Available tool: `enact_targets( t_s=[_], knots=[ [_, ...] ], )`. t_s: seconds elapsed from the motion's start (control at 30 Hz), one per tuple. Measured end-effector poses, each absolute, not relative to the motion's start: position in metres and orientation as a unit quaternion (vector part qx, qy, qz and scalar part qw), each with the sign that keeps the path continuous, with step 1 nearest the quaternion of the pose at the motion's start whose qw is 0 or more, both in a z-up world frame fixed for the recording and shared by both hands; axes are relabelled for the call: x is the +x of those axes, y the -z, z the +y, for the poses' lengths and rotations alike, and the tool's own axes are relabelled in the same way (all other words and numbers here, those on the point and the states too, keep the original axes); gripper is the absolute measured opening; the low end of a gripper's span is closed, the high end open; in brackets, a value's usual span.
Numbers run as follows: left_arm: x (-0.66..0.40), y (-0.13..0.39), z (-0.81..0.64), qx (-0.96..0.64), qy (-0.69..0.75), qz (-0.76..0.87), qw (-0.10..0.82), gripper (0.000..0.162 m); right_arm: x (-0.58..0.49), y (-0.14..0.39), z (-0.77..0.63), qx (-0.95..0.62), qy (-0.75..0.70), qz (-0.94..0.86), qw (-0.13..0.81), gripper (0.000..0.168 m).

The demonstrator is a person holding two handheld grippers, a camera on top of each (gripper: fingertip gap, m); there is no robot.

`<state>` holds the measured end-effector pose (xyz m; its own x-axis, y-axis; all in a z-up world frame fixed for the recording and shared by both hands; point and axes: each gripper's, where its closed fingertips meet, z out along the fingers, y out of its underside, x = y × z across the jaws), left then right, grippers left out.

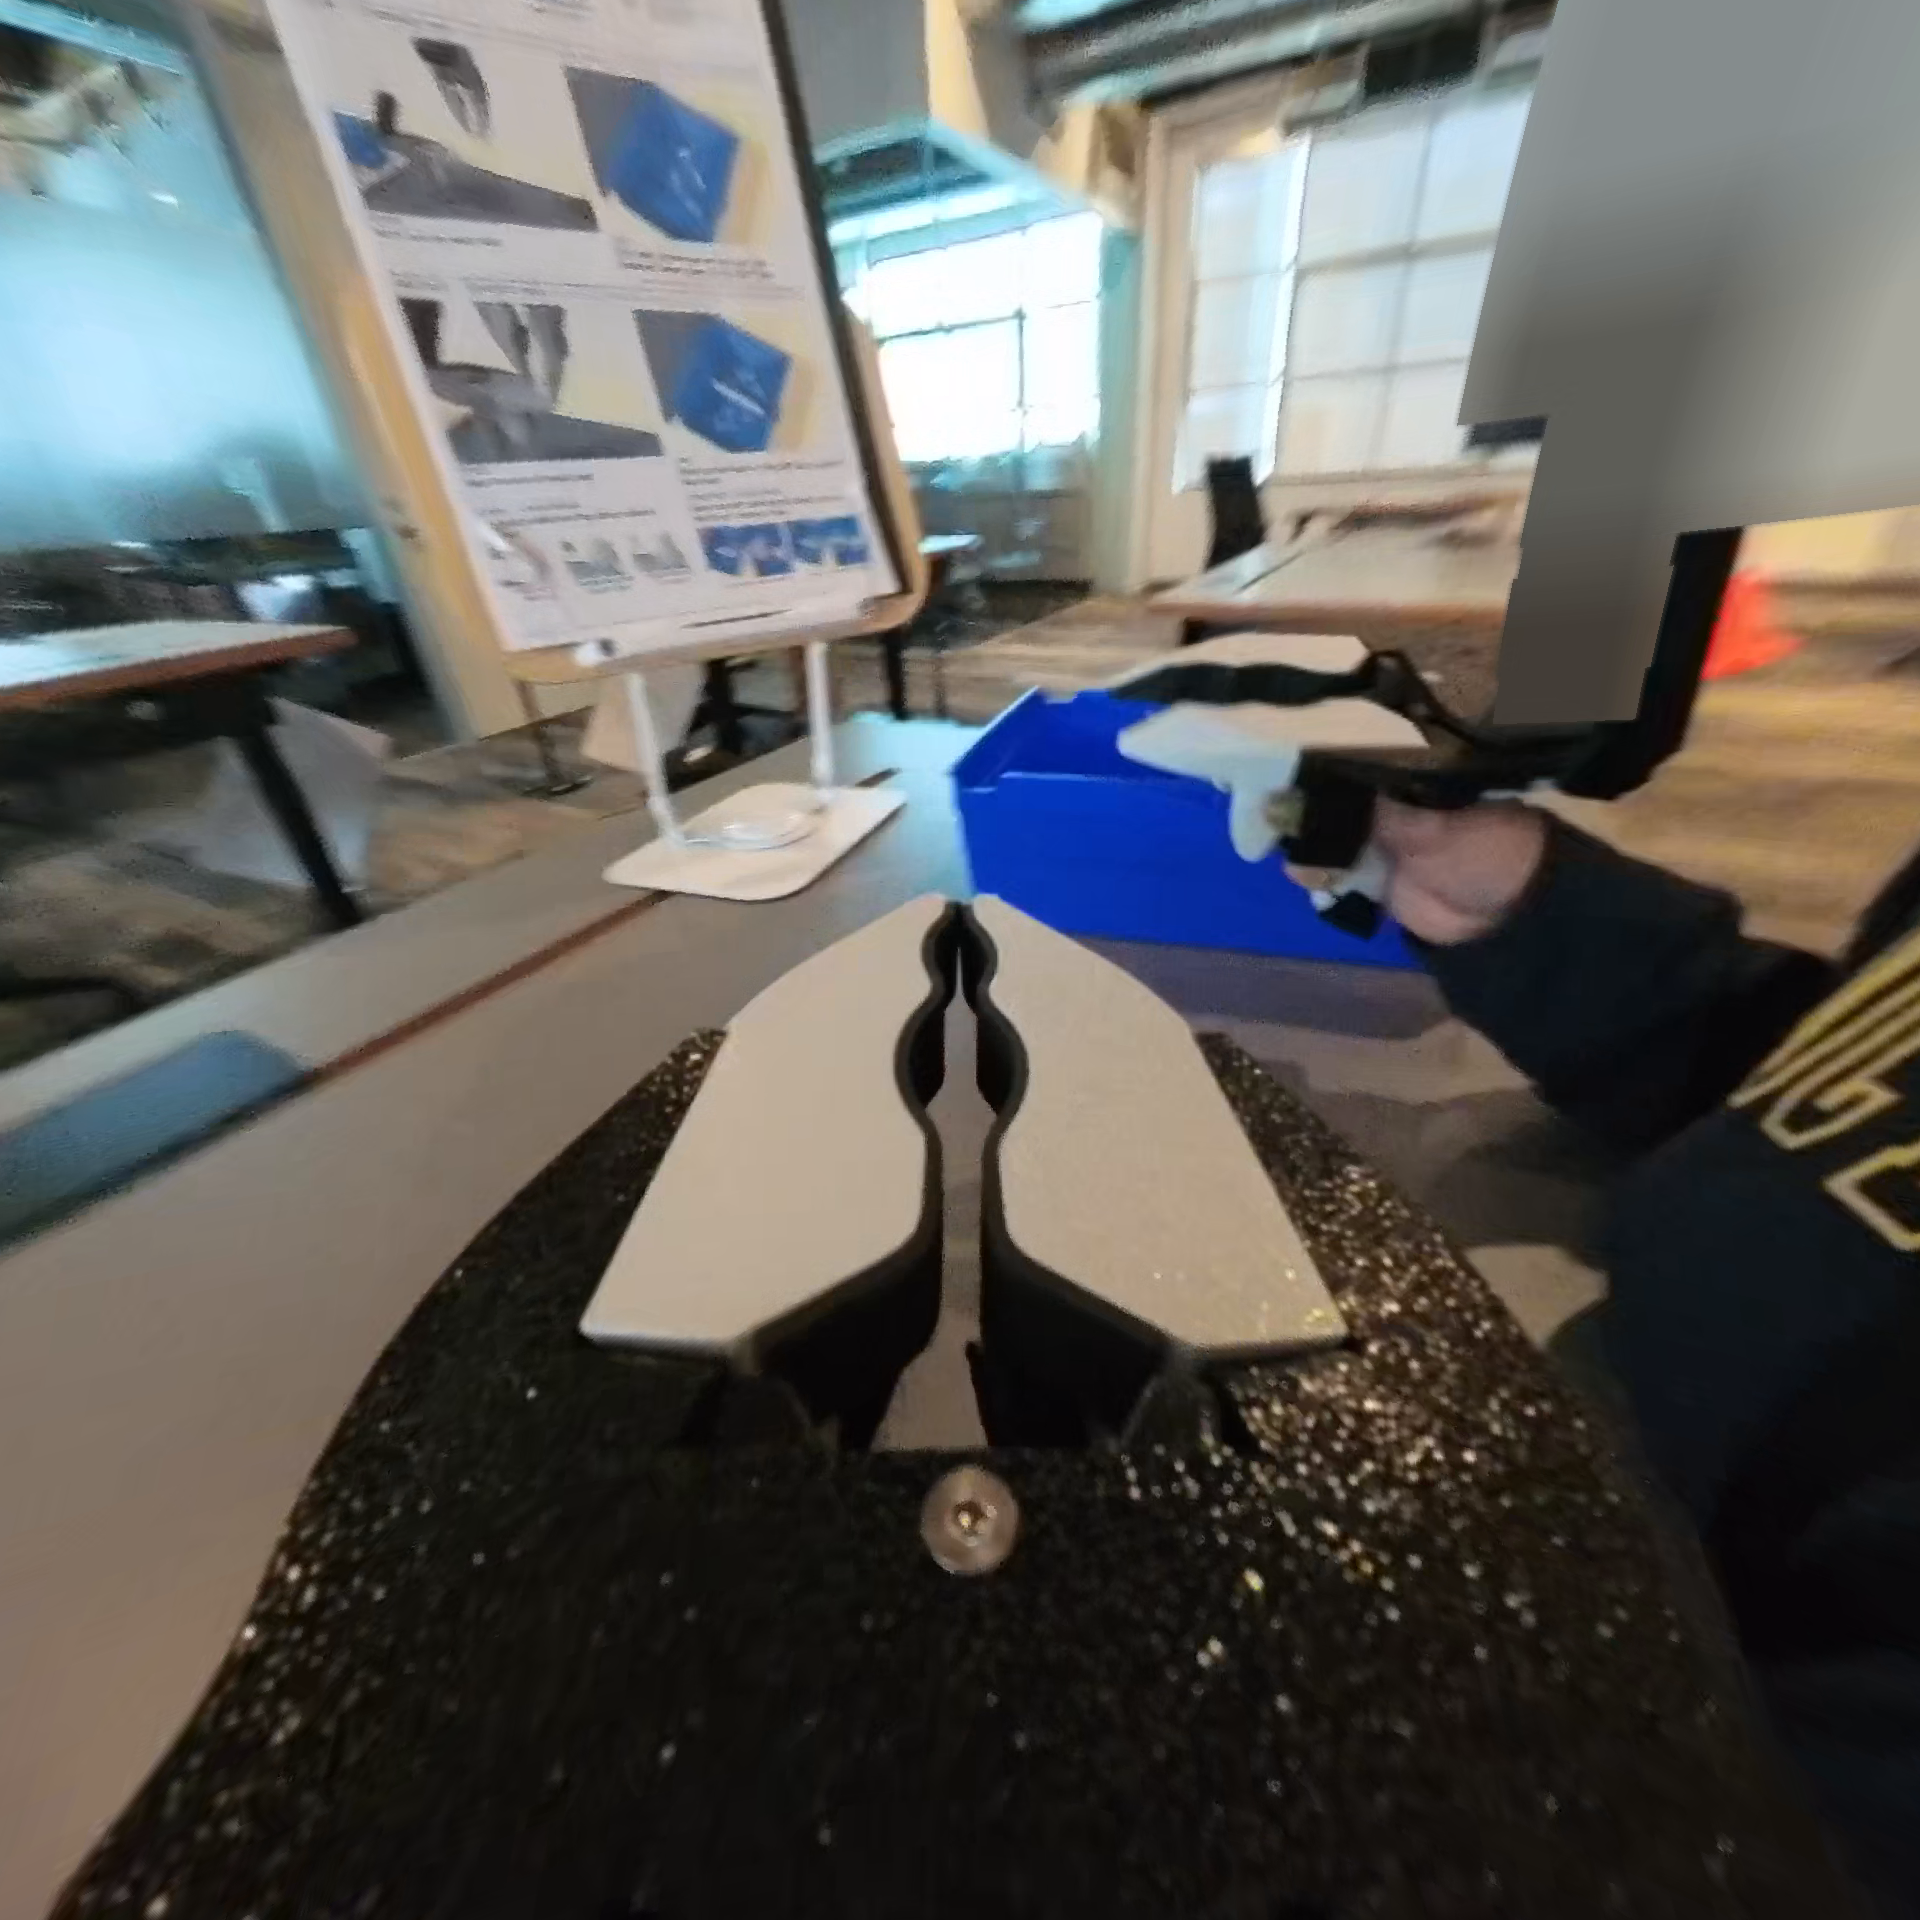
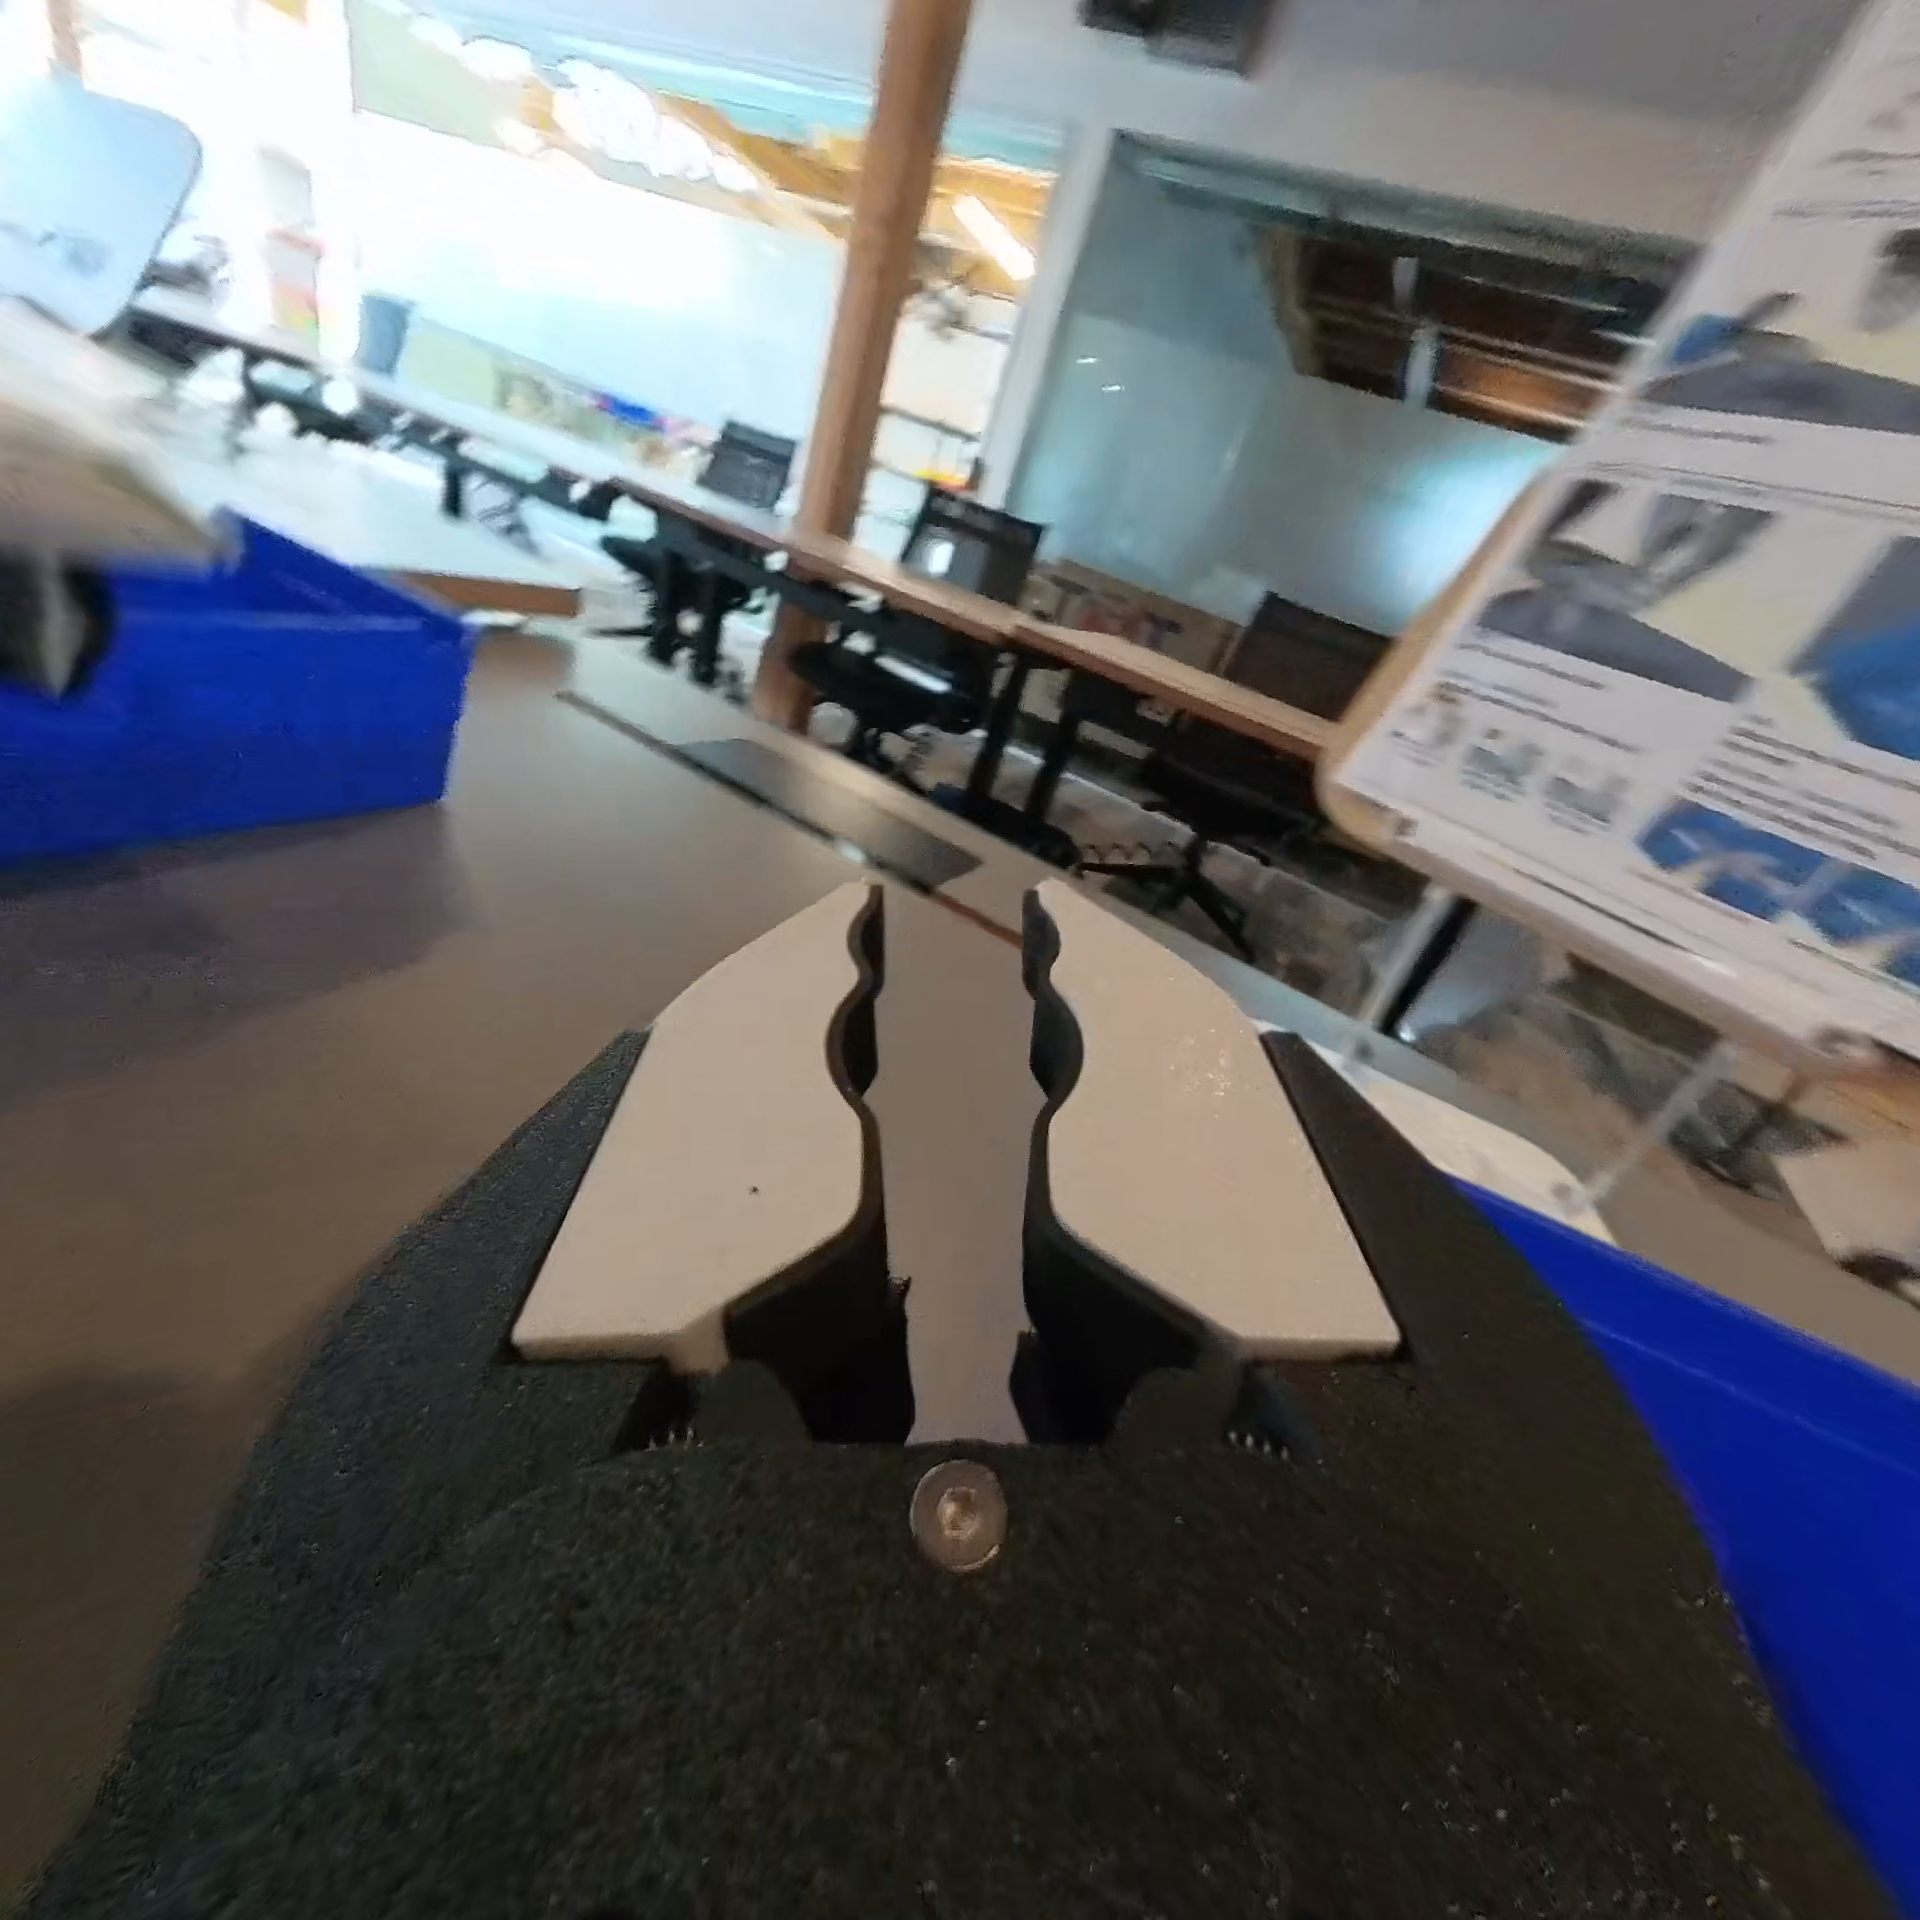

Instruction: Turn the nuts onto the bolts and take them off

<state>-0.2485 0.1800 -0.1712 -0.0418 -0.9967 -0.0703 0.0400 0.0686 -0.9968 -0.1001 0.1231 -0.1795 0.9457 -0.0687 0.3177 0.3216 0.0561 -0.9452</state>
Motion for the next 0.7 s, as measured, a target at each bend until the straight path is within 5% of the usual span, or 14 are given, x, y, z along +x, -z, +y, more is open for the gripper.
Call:
enact_targets(
  t_s=[0.2,0.23,0.27,0.4,0.57,0.7],
  knots=[
    [-0.31,0.156,0.261,-0.6,0.223,0.502,0.581,0.0,-0.127,0.213,0.136,-0.683,0.222,-0.203,0.665,0.026],
    [-0.327,0.152,0.279,-0.624,0.182,0.465,0.601,0.035,-0.124,0.213,0.136,-0.681,0.244,-0.206,0.66,0.025],
    [-0.34,0.154,0.292,-0.653,0.163,0.44,0.594,0.054,-0.121,0.214,0.136,-0.68,0.258,-0.202,0.656,0.025],
    [-0.38,0.204,0.321,-0.796,0.14,0.375,0.454,0.086,-0.12,0.219,0.139,-0.69,0.24,-0.19,0.655,0.026],
    [-0.405,0.268,0.316,-0.888,0.15,0.336,0.278,0.085,-0.114,0.222,0.14,-0.698,0.24,-0.176,0.652,0.027],
    [-0.409,0.289,0.308,-0.9,0.121,0.355,0.222,0.075,-0.117,0.218,0.139,-0.686,0.252,-0.18,0.658,0.026]
  ],
)
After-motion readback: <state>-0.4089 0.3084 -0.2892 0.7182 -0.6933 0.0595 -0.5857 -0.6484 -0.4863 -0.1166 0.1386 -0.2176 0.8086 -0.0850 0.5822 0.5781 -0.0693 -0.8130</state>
